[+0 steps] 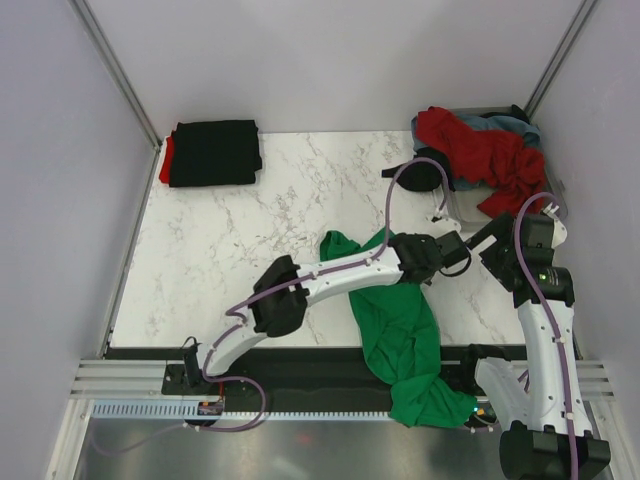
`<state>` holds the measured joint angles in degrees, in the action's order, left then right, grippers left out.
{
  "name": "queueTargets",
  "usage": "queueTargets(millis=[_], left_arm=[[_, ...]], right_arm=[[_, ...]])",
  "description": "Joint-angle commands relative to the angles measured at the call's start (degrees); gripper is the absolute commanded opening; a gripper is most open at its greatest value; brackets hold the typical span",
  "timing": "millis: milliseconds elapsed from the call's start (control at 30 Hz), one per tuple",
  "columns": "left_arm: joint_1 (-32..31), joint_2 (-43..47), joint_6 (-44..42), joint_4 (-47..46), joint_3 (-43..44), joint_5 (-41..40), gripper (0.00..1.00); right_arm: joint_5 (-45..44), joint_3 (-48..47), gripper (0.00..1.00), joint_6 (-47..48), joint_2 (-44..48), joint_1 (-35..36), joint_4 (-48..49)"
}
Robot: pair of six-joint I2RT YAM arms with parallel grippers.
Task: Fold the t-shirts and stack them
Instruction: Flatten the tshirt out
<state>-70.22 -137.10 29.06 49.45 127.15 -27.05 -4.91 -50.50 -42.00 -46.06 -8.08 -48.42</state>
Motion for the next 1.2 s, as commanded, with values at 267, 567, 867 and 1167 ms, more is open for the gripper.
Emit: queueTargets(millis=[267, 567, 867, 1167], left_arm=[[2.89, 18.71, 6.98, -1.73, -13.77, -0.31, 0.08], [3.42, 19.32, 9.26, -3.66, -20.80, 3.32, 0.02], [7.10, 28.18, 9.17, -4.10, -28.26, 1.40, 0.02], [19.31, 57.01, 11.72, -4.71, -54.79, 0.59, 0.02]], right_arm=[[1.21, 0.93, 0.98, 0.78, 0.62, 0.25, 1.75], [3.50, 3.65, 0.98, 1.30, 0.98, 0.34, 2.72], [12.91, 11.13, 0.97, 1.92, 0.89, 5.07, 4.05], [14.04, 19.99, 0.89, -2.12, -7.10, 21.25, 11.47]])
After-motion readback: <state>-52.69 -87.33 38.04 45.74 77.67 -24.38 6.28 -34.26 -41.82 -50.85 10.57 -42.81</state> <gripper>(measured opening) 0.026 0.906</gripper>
